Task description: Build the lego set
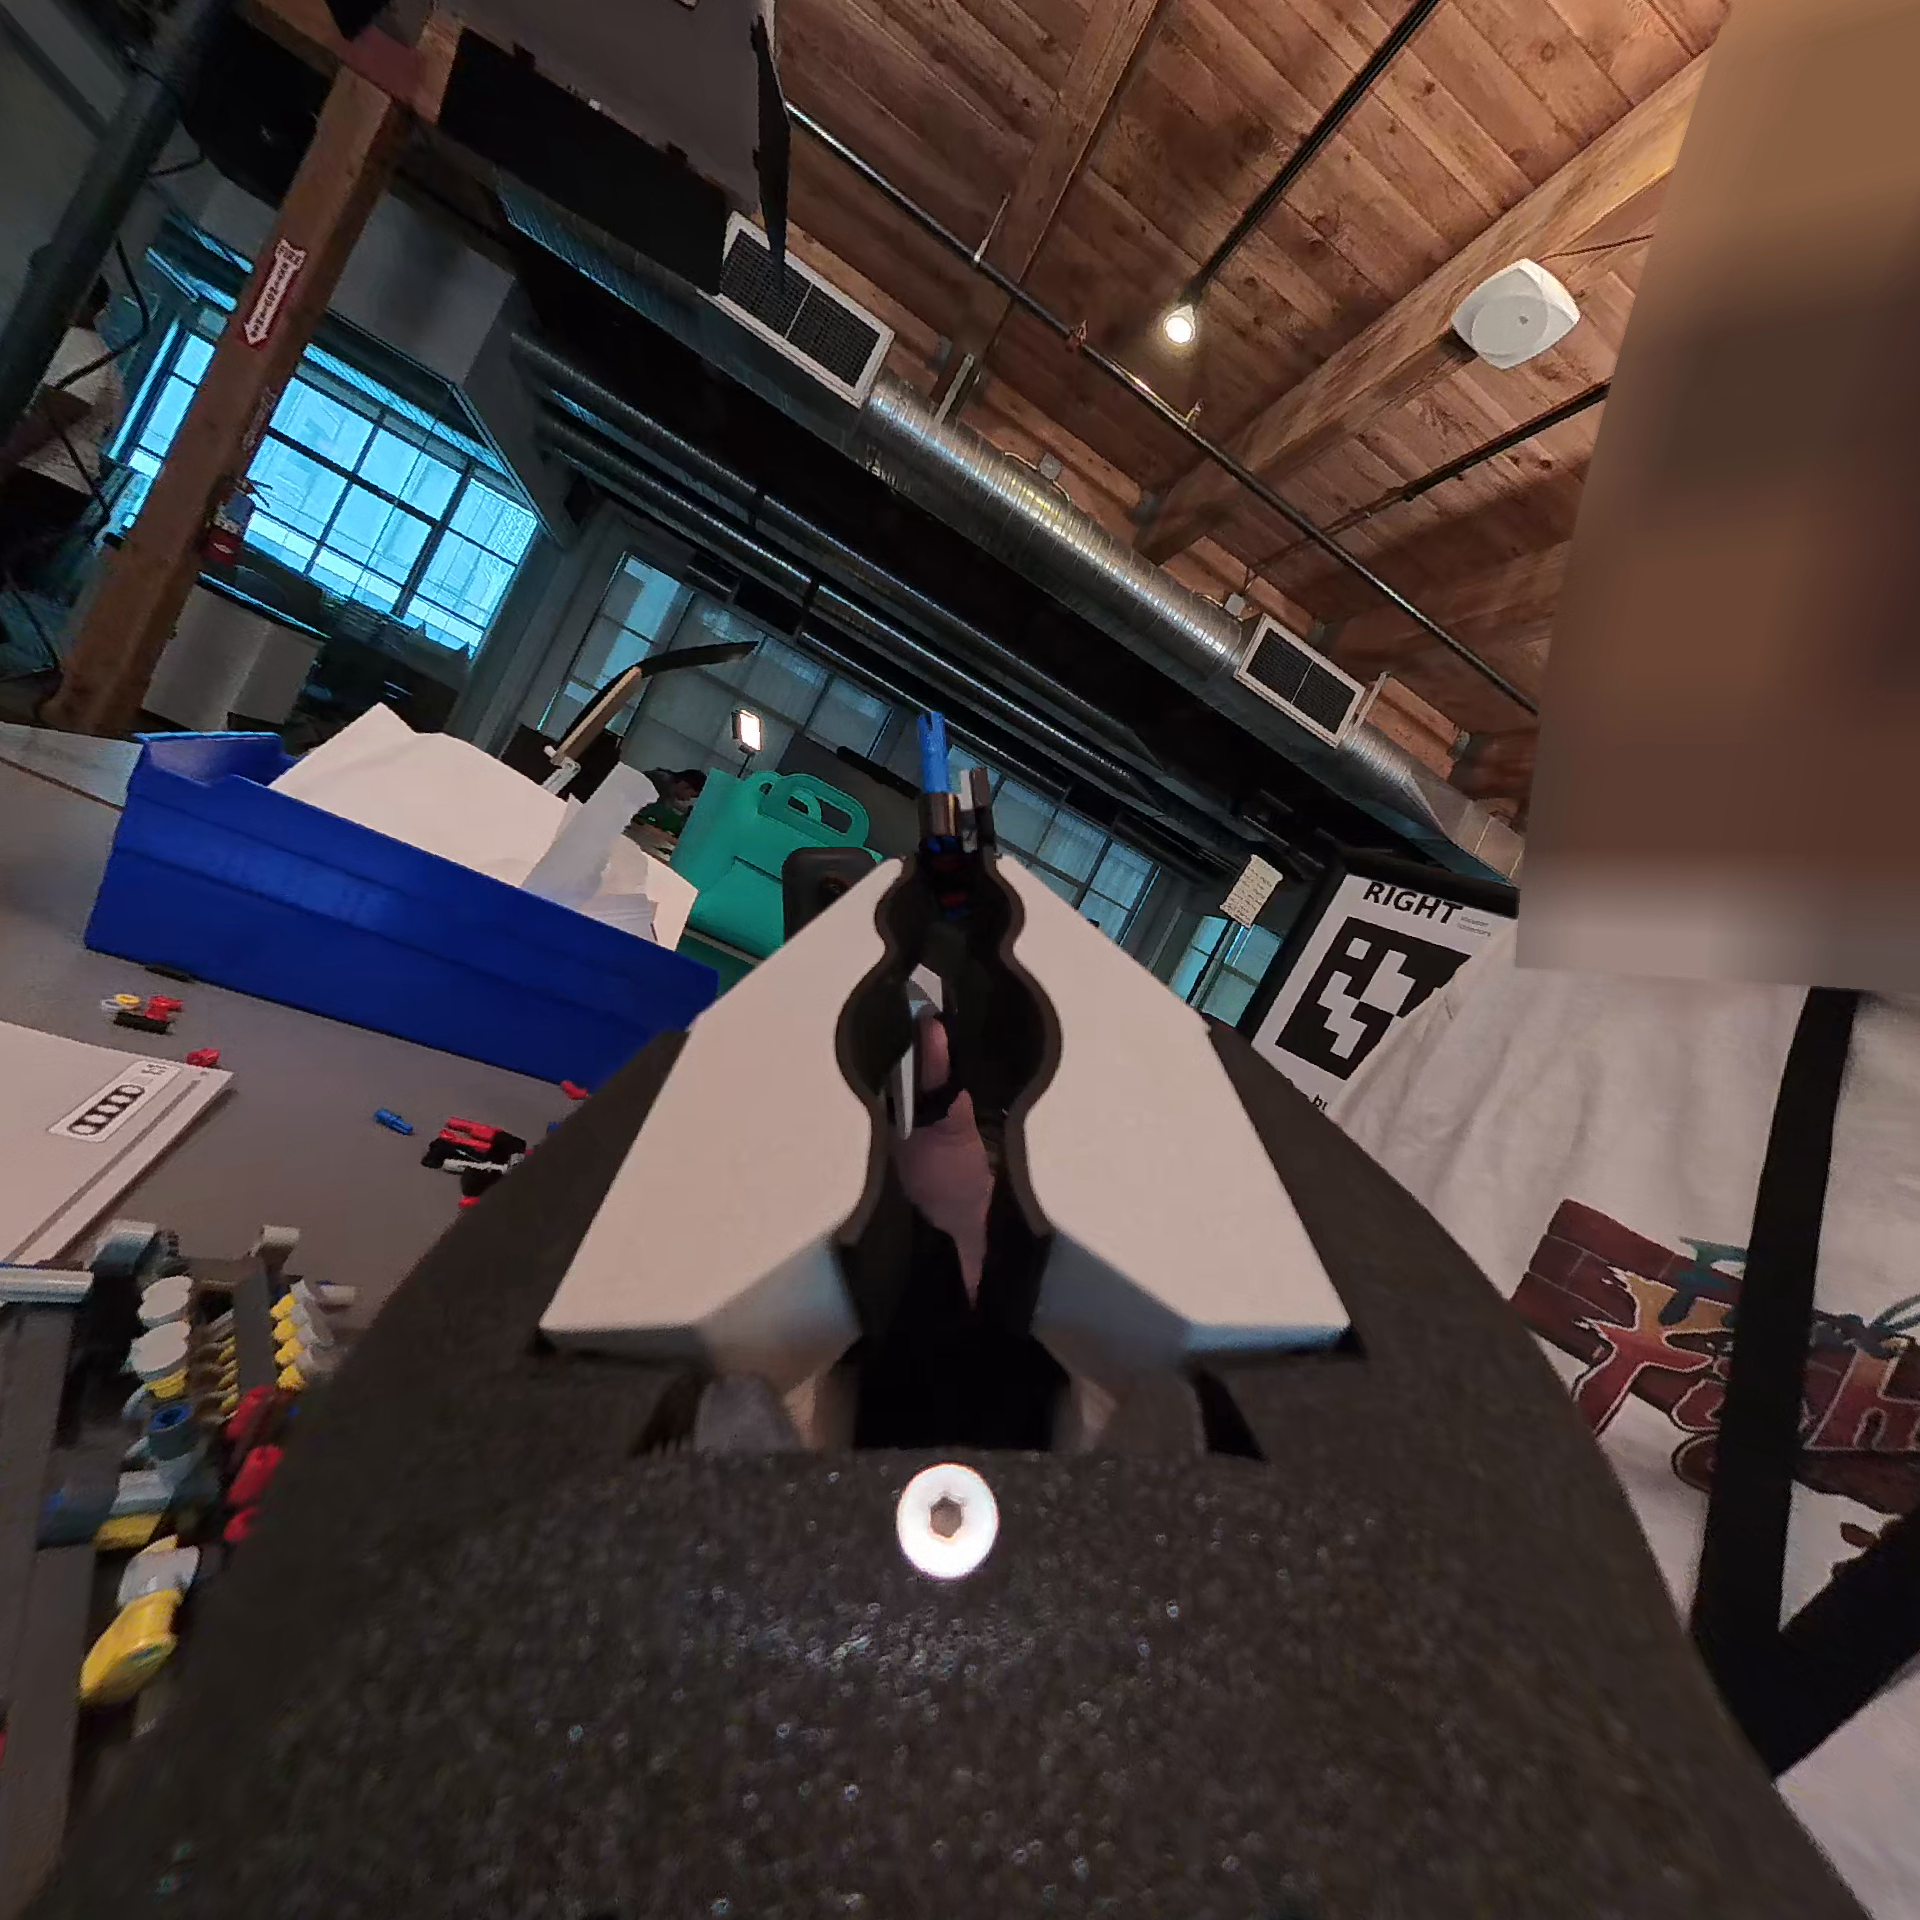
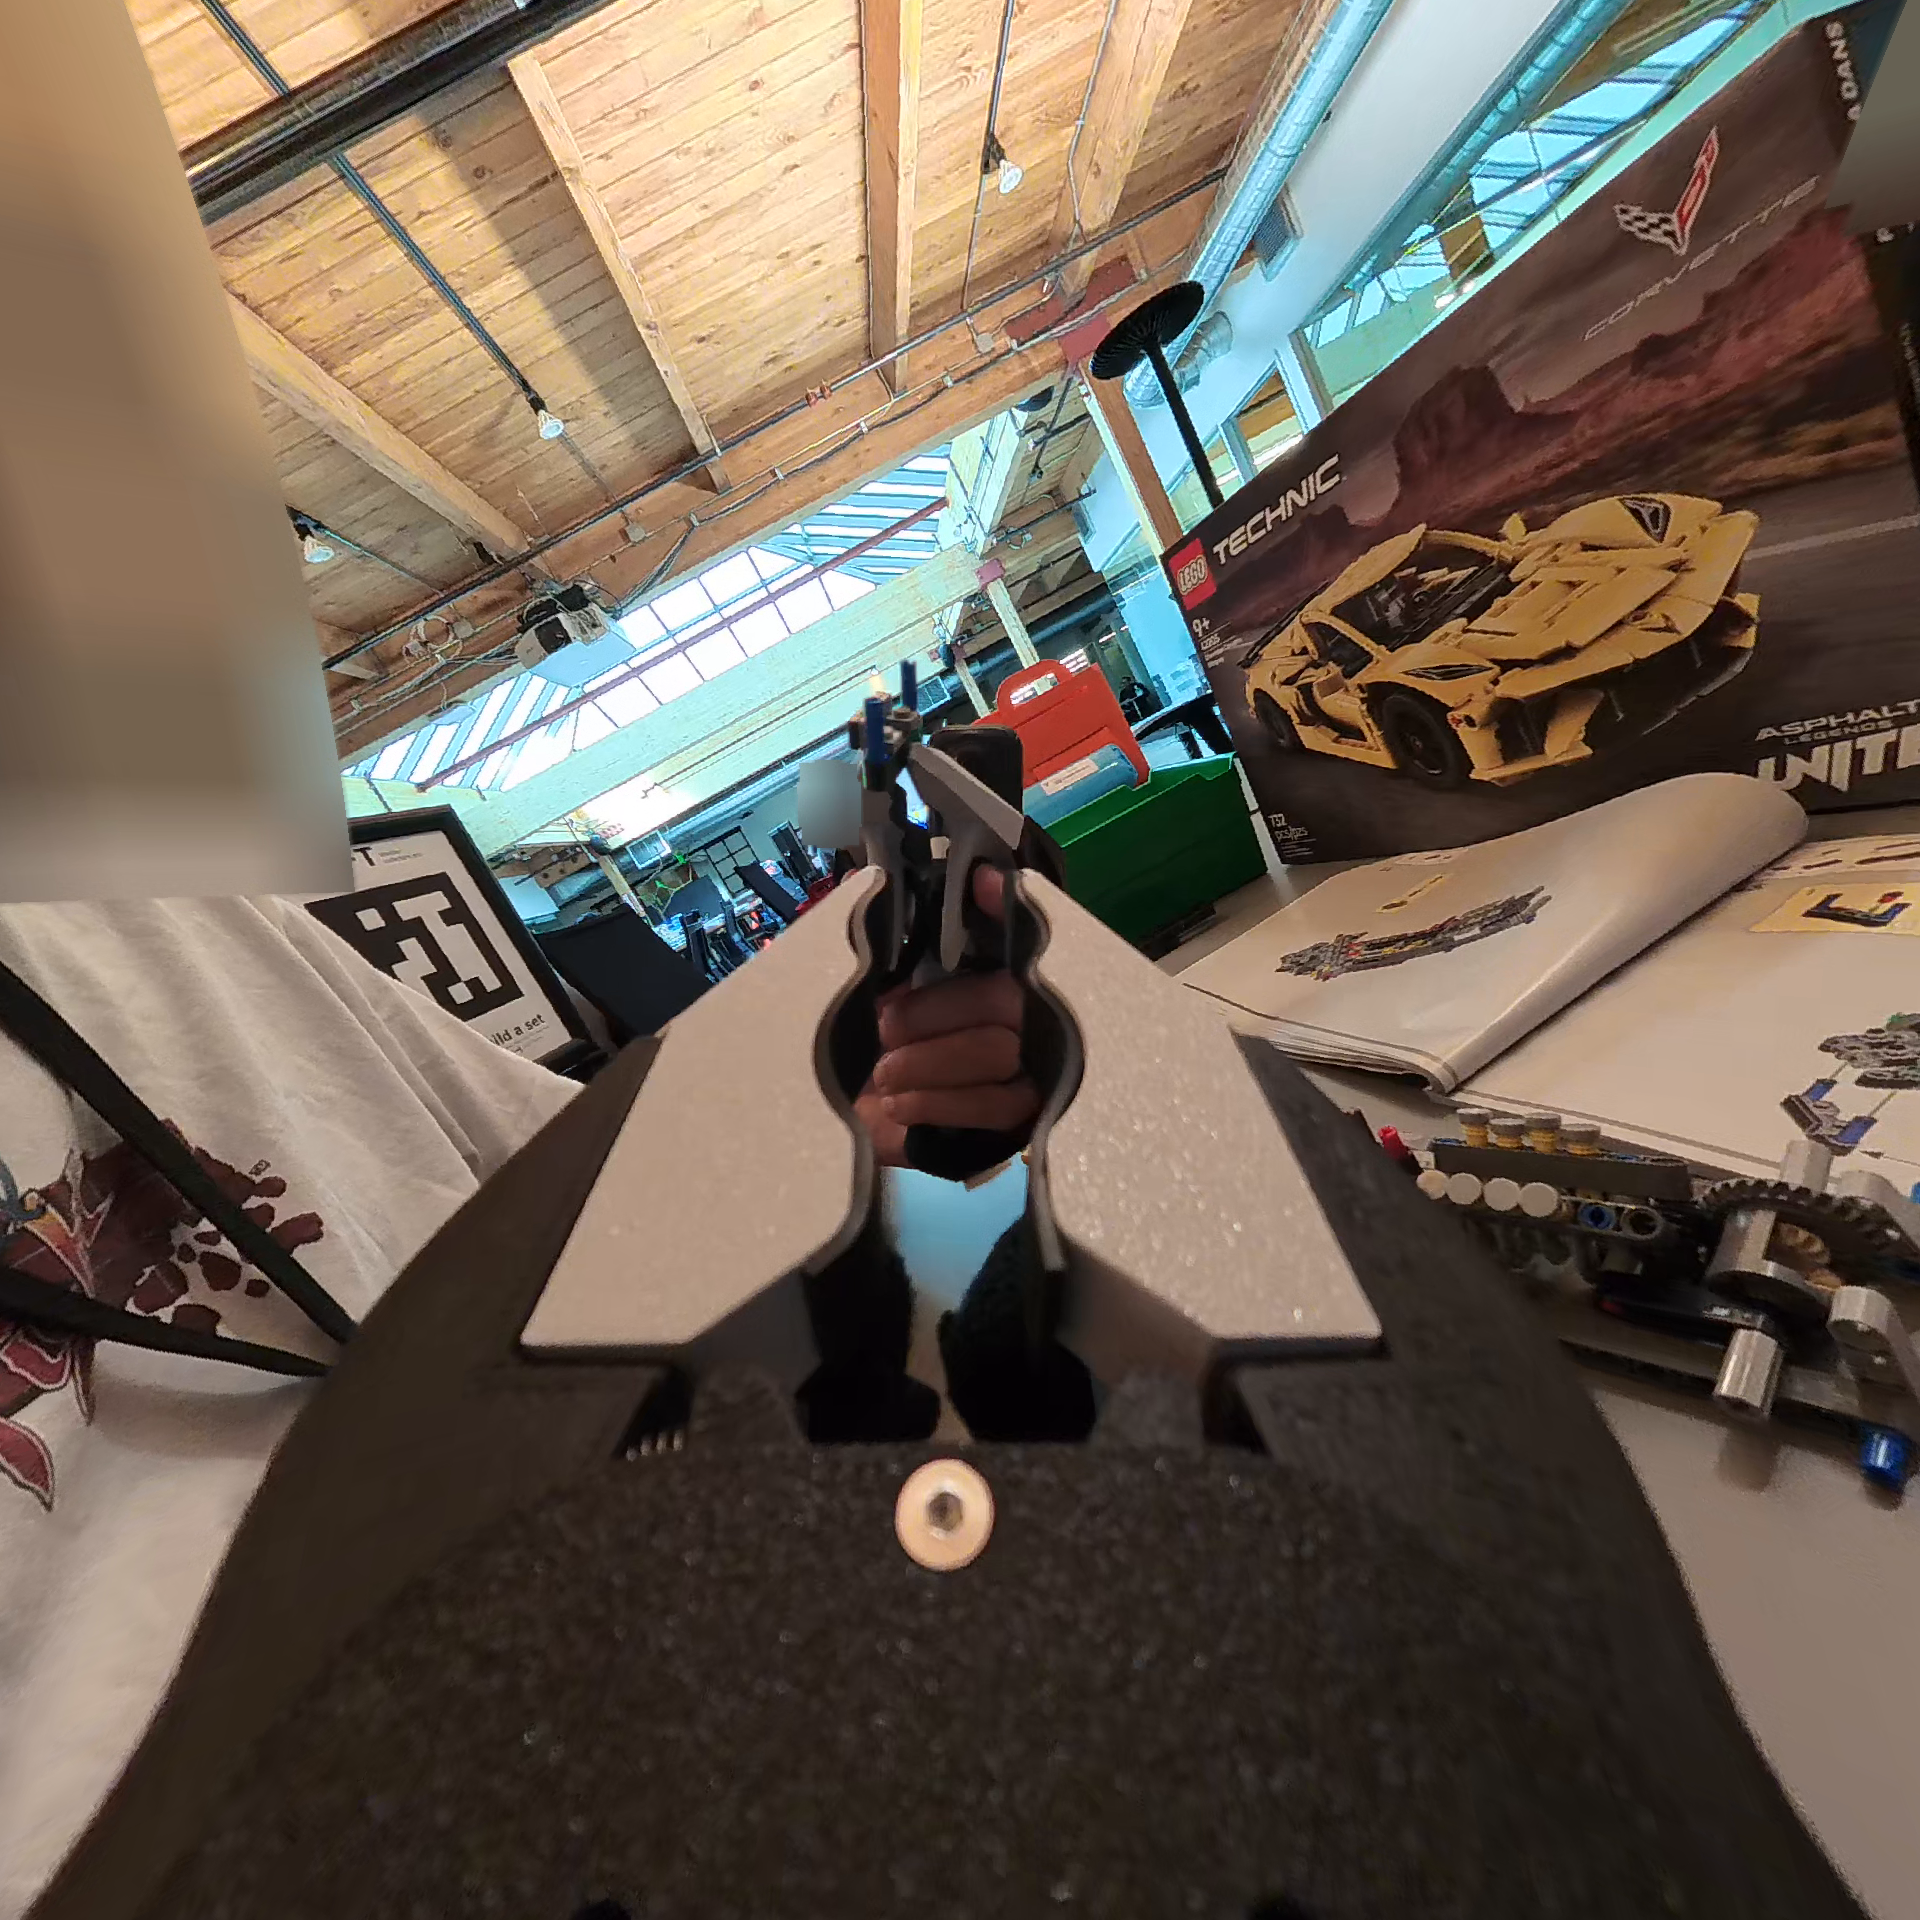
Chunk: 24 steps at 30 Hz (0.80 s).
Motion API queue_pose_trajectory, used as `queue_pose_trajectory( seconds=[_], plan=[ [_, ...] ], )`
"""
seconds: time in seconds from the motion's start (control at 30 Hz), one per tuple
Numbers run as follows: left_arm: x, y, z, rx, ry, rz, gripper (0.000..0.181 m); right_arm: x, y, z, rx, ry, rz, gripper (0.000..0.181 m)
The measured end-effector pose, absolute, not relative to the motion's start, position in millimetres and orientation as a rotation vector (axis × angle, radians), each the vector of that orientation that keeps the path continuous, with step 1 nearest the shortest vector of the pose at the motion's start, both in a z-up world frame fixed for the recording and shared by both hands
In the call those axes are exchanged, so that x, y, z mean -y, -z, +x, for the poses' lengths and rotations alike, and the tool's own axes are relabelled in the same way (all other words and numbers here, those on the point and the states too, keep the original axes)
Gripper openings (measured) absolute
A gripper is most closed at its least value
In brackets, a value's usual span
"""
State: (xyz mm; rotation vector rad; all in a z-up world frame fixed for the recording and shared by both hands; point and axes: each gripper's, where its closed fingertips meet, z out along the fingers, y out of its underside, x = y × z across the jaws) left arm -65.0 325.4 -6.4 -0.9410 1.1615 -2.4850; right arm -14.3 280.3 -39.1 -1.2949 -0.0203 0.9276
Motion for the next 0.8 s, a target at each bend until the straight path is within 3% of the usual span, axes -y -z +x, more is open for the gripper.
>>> queue_pose_trajectory(
  seconds=[0.8],
  plan=[
    [-320.8,7.7,-65.2,-1.195,2.479,-0.935,0.005,-280.5,38.7,-12.9,0.005,-0.947,-1.286,0.019]
  ],
)
